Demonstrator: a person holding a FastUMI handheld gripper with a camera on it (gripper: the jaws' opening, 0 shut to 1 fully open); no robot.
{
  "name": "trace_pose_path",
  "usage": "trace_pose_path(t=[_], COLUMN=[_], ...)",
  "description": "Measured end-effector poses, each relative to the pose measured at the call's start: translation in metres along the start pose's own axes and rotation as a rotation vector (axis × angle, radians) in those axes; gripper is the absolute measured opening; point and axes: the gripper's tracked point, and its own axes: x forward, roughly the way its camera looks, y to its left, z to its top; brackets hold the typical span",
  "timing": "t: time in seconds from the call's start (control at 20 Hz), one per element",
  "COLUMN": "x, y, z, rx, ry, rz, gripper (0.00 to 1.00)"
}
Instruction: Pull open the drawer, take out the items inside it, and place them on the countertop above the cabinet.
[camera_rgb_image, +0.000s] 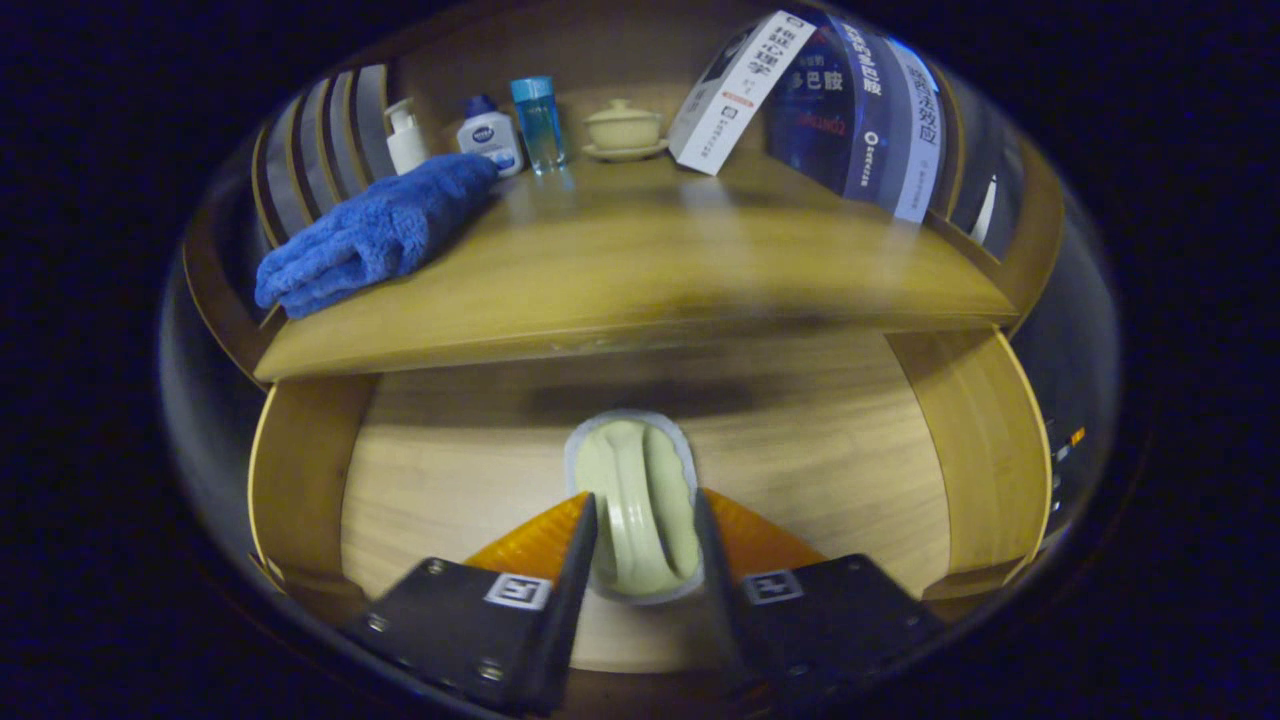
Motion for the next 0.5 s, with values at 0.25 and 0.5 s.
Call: trace_pose_path(t=[0.25, 0.5], x=[-0.005, -0.031], y=[0.009, 0.022], z=[0.002, 0.000], rx=[0.024, 0.012], ry=[-0.037, -0.109], rz=[0.046, 0.097], gripper=[0.17, 0.17])
